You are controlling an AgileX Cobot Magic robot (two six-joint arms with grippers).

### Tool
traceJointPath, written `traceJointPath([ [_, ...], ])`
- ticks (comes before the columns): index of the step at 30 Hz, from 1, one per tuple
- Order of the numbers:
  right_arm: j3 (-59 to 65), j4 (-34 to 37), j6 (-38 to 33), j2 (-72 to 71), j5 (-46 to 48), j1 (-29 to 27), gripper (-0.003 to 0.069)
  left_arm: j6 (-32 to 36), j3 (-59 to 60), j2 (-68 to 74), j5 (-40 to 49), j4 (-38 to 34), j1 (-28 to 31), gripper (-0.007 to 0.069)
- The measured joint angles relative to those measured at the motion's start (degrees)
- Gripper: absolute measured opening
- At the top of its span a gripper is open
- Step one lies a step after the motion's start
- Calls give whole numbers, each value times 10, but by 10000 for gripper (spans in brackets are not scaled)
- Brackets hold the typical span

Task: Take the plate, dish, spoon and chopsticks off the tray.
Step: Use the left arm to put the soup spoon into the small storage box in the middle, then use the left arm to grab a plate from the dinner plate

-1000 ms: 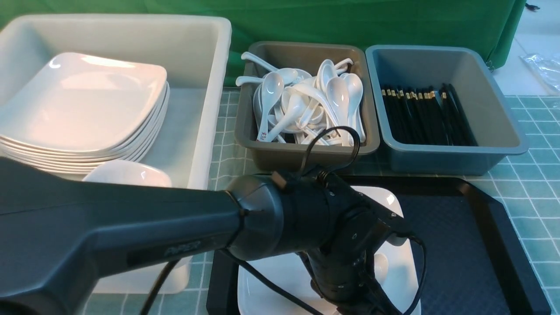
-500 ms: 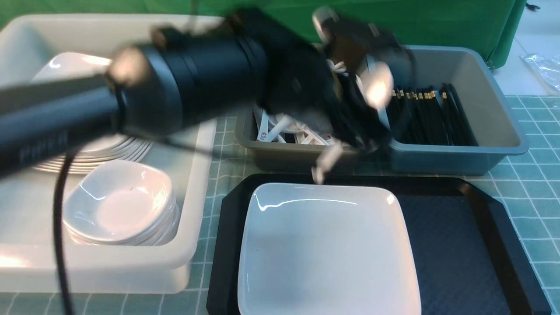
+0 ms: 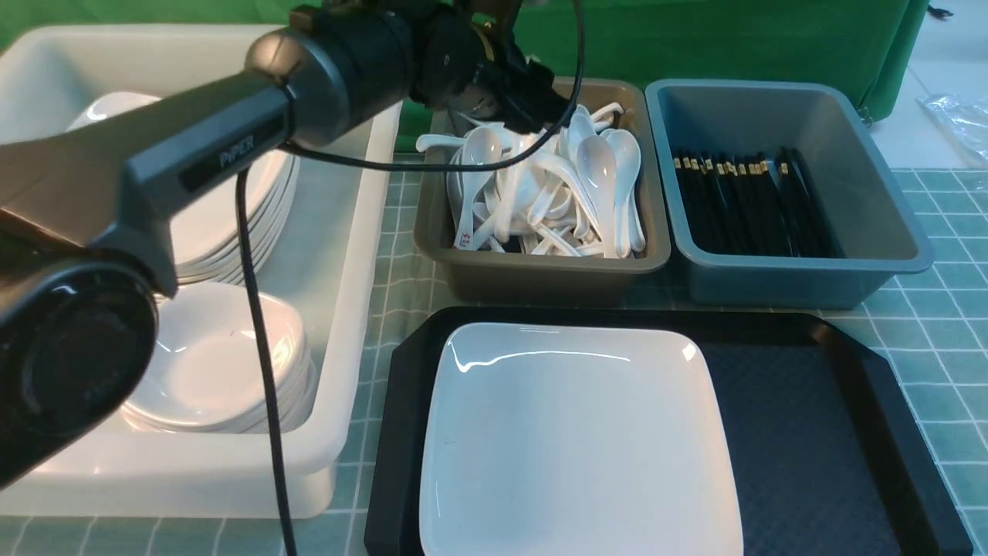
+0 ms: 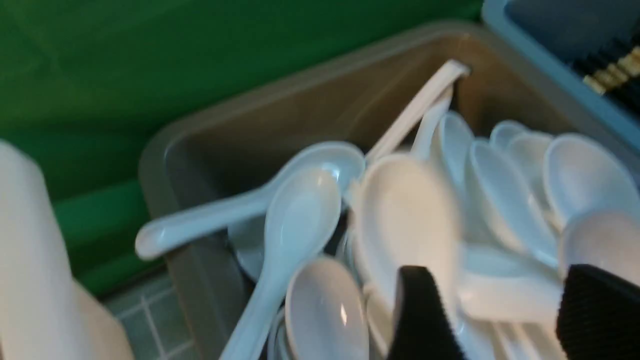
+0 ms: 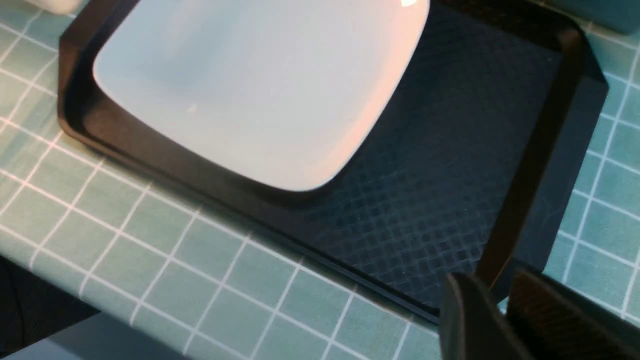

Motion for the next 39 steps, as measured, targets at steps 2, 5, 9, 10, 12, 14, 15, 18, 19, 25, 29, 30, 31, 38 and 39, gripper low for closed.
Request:
traceJointPath([
  [2,0,0,-4,0,-1,0,161,0,0,-10,27,0,0,477],
  [5,0,-3,-18,0,-3,0,161,1,0,-61,108,0,-8,496],
  [9,0,-10,-36,0,-5,0,161,79,38,-158,229,-2,-50,295],
  [10,0,-10,-39,0,-5,0,162,107,63,-182,244,-7,-65,226],
  [12,0,-10,-44,0,-5,0,163,148,116,-223,255,-19,-94,106],
  [14,0,-10,-47,0,-5,0,165,179,197,-268,254,-34,-130,39],
  [15,0,-10,-47,0,-5,0,165,192,250,-295,246,-38,-154,24],
  [18,0,-11,-49,0,-5,0,169,219,400,-370,202,-39,-196,8],
  [19,0,-11,-49,0,-5,0,170,230,447,-393,183,-39,-208,9],
  [25,0,-11,-49,0,-23,0,174,328,641,-473,92,-42,-248,36],
  [29,0,-11,-49,0,-32,0,175,396,708,-488,60,-47,-251,103],
  [30,0,-11,-49,0,-34,0,175,409,722,-488,56,-47,-251,134],
  [31,0,-11,-49,0,-35,0,175,427,734,-488,49,-46,-251,176],
  [38,0,-10,-47,0,-48,0,176,459,751,-481,-3,-20,-251,388],
  [39,0,-10,-45,0,-48,0,178,462,751,-471,-18,1,-251,427],
])
